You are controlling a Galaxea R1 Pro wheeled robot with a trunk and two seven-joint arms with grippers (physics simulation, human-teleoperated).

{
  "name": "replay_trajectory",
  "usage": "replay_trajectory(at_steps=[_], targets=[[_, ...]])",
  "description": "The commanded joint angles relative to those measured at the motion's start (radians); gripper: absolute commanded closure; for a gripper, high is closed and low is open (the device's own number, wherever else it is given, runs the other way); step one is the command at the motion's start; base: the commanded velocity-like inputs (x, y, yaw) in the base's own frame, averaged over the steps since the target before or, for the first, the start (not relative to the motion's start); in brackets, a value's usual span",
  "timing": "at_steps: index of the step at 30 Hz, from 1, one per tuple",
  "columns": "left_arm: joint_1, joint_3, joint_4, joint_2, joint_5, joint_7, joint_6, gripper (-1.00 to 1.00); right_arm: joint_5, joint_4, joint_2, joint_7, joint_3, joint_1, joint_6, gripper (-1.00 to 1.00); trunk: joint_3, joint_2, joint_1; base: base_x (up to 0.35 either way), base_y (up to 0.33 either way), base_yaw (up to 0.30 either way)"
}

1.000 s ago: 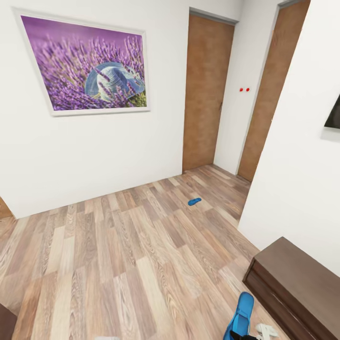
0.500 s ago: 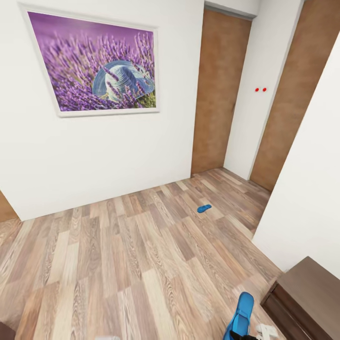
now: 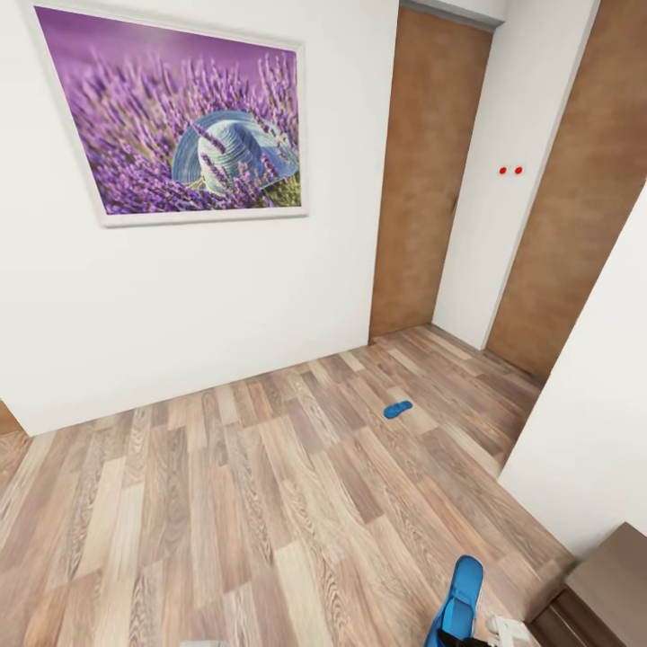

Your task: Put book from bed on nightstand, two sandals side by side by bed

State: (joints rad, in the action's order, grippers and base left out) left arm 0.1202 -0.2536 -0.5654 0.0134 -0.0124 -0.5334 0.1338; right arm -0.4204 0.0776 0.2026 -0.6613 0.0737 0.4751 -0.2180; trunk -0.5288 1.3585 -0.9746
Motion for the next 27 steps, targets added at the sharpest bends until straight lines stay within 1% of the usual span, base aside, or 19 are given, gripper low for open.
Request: replay_trajectory(at_steps=[1, 27], targets=[[0.001, -0.007, 0.001, 0.001, -0.001, -0.008, 0.001, -1.0, -0.008, 0.005, 0.0, -0.005, 0.007, 0.002, -0.008, 1.0, -0.001, 0.001, -0.001, 0.33, 0.142, 0.0], [0.001, -0.007, 0.001, 0.001, -0.001, -0.008, 0.0, -1.0, -0.008, 0.005, 0.0, -0.005, 0.007, 0.002, -0.008, 1.0, -0.001, 0.001, -0.001, 0.327, 0.146, 0.0]])
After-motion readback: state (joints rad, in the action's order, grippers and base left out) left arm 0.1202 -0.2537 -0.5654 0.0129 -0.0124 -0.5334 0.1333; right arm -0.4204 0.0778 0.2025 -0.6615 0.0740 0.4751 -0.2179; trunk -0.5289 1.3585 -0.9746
